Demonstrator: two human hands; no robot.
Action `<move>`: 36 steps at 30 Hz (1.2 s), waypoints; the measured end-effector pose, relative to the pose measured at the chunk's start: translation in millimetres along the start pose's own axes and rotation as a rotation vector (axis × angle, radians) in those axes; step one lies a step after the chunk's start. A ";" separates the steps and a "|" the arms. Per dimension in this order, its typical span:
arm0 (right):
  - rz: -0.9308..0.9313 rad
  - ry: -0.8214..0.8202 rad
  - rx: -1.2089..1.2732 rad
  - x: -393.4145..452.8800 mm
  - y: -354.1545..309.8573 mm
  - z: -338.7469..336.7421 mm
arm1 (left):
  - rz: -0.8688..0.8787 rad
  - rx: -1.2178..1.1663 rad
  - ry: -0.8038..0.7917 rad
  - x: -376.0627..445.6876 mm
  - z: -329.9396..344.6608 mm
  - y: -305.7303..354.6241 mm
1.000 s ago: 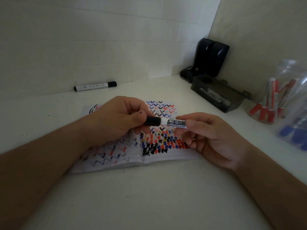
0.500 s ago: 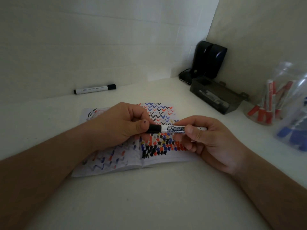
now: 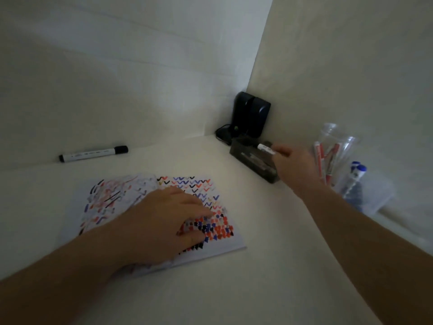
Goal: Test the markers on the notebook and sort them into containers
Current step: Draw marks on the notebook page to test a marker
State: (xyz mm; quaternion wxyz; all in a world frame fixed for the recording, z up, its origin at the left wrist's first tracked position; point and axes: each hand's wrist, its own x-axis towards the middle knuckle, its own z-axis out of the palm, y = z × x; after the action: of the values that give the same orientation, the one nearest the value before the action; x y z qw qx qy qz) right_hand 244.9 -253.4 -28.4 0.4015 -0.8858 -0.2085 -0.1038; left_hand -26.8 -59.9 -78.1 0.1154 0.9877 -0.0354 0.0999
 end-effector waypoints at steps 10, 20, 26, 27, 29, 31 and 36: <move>-0.314 -0.020 -0.357 -34.3 -38.7 32.9 | -0.027 -0.087 0.204 0.2 -5.6 -26.3; -0.649 -0.505 0.059 -120.6 -69.0 83.6 | -0.960 0.114 0.311 -34.1 -34.6 -130.7; -0.551 -0.447 0.190 -118.1 -64.1 73.6 | -1.103 0.207 0.266 -29.8 -32.4 -131.3; -0.536 -0.444 0.203 -117.9 -64.3 71.5 | -1.120 0.204 0.270 -30.5 -32.3 -131.8; -0.508 -0.433 0.237 -118.1 -64.5 68.3 | -1.099 0.200 0.313 -32.2 -32.4 -130.9; -0.499 -0.397 0.255 -120.0 -66.9 65.7 | -1.003 0.150 0.438 -32.9 -38.4 -123.4; -0.500 -0.370 0.317 -121.6 -76.6 60.6 | -0.426 0.044 0.808 -23.8 -66.6 -52.3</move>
State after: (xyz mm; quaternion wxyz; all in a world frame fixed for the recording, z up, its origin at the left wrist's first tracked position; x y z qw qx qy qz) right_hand 102.9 -197.2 -59.8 0.4516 -0.7379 -0.5015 -0.0031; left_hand -57.8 7.7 -31.1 0.1171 0.8570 0.2185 0.4517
